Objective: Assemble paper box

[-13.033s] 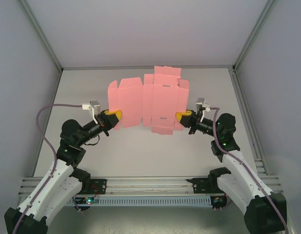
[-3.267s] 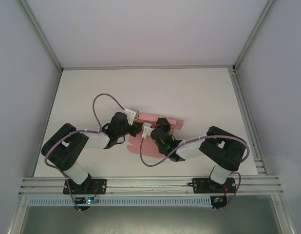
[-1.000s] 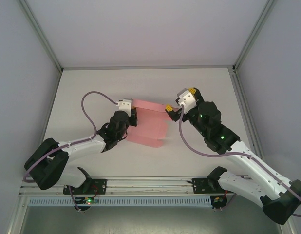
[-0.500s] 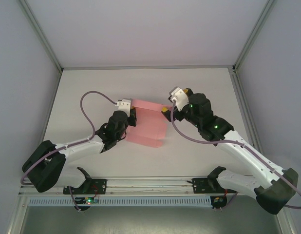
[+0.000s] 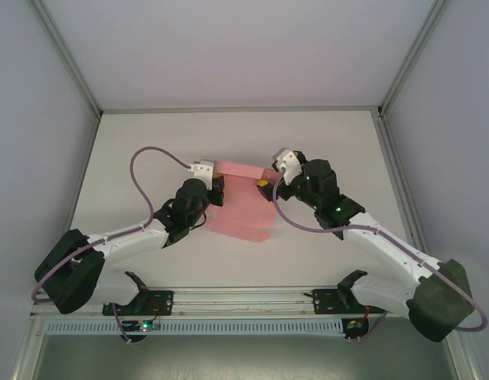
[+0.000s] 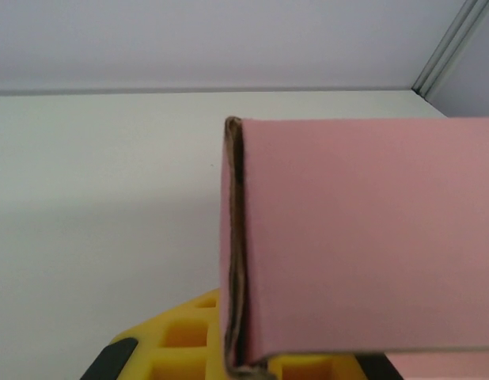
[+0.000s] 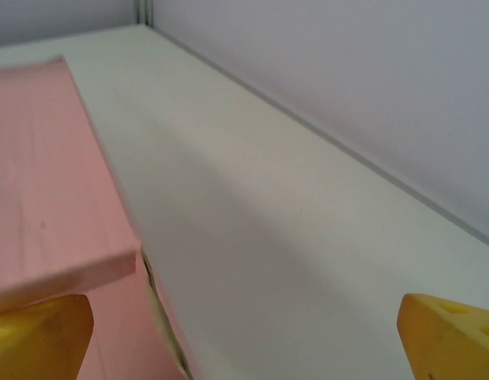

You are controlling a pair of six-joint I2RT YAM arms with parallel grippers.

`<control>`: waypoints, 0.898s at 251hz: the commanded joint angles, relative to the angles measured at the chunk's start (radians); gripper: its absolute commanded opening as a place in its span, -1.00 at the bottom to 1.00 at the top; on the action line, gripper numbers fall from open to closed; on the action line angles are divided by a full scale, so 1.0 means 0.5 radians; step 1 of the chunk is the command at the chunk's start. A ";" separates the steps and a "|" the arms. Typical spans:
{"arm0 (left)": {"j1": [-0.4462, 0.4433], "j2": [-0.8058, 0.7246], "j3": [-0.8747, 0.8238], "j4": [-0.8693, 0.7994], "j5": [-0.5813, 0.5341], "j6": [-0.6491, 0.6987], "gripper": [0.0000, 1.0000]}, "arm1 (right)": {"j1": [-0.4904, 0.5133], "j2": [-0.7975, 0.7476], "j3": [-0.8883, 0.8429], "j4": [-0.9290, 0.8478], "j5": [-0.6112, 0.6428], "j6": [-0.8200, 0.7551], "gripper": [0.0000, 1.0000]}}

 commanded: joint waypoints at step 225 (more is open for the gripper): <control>0.293 -0.055 0.106 0.088 0.344 -0.607 -1.00 | -0.749 -0.736 -0.572 0.189 -0.253 1.274 0.97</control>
